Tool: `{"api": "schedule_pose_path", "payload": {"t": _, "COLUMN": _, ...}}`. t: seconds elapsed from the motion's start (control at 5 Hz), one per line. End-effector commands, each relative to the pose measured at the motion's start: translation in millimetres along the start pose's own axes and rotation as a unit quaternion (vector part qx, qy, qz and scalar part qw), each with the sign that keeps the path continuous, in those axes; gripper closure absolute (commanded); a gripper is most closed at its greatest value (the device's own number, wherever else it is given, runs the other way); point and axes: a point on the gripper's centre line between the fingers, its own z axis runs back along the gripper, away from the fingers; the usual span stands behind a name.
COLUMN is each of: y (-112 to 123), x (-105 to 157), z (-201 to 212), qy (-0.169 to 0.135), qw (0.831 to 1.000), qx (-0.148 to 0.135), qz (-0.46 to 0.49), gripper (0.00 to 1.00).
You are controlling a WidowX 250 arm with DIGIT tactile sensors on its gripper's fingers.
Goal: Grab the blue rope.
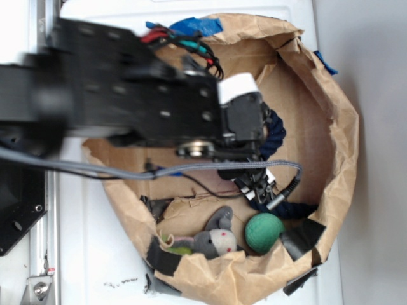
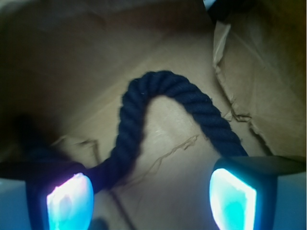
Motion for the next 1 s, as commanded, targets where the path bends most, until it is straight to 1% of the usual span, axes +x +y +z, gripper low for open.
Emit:
{"api": "schedule_pose_path", "payload": {"t": 0.0, "y": -9, "x": 15, "z": -10, "qy": -0.020, "qw": 1.000, "qx": 0.005, "qz": 0.017, "gripper": 0.00}}
{"api": "schedule_pose_path", "payload": {"t": 0.2, "y": -12, "x": 9, "z": -13, "qy": -0.009, "qw": 0.998, "qx": 0.030, "qz": 0.053, "gripper": 0.00}}
{"api": "schedule_pose_path", "payload": {"t": 0.4, "y": -15, "x": 4, "z": -7, "qy": 0.031, "qw": 0.996, "qx": 0.043, "qz": 0.073, "gripper": 0.00}}
{"api": "schedule_pose_path", "payload": {"t": 0.6, "y": -15, "x": 2, "z": -11, "qy": 0.037, "qw": 0.993, "qx": 0.048, "qz": 0.097, "gripper": 0.00}}
{"api": "schedule_pose_path", "payload": {"t": 0.8, "y": -12, "x": 0, "z": -26, "qy": 0.050, "qw": 0.993, "qx": 0.055, "qz": 0.094, "gripper": 0.00}}
